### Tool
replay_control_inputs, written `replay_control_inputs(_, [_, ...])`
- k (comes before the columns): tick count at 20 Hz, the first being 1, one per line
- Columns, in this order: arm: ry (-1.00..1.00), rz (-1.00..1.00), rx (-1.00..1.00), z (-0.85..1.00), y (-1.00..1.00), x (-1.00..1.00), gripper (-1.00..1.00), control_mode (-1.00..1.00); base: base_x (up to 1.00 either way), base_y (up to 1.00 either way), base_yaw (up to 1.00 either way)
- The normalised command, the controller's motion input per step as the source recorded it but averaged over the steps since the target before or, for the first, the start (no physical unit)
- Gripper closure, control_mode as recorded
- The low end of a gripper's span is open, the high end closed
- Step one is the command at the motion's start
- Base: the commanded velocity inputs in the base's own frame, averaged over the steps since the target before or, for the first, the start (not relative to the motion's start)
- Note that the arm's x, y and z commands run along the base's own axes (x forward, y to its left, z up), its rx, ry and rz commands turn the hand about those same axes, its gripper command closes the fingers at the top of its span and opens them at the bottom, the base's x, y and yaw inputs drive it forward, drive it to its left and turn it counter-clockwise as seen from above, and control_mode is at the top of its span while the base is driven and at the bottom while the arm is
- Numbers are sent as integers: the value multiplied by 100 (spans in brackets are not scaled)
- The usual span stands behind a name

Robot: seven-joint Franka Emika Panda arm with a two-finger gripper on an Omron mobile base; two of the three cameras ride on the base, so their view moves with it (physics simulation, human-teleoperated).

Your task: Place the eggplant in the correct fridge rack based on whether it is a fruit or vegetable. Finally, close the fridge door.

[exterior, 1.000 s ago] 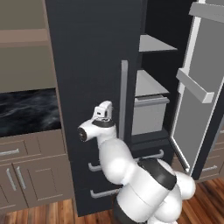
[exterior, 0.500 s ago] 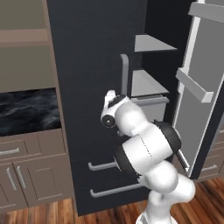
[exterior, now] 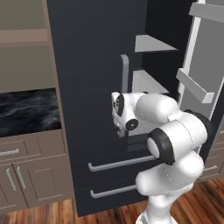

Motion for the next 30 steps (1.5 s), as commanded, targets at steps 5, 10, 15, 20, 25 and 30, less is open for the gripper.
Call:
replay_control_inputs(5, [-27, 10, -2, 72, 21, -81, -100, -100, 0, 0, 0])
replay_control_inputs(10, [-16, 0, 0, 97, 8, -77, -100, -100, 0, 0, 0])
replay_control_inputs(15, [-1, 0, 0, 100, 3, -45, -100, -100, 0, 0, 0])
replay_control_inputs(20, [15, 0, 3, 100, 8, -18, -100, -100, 0, 0, 0])
replay_control_inputs(25, [35, 0, 13, 95, 0, -26, -100, -100, 0, 0, 0])
replay_control_inputs(30, [39, -5, 19, 86, 0, -27, -100, -100, 0, 0, 0])
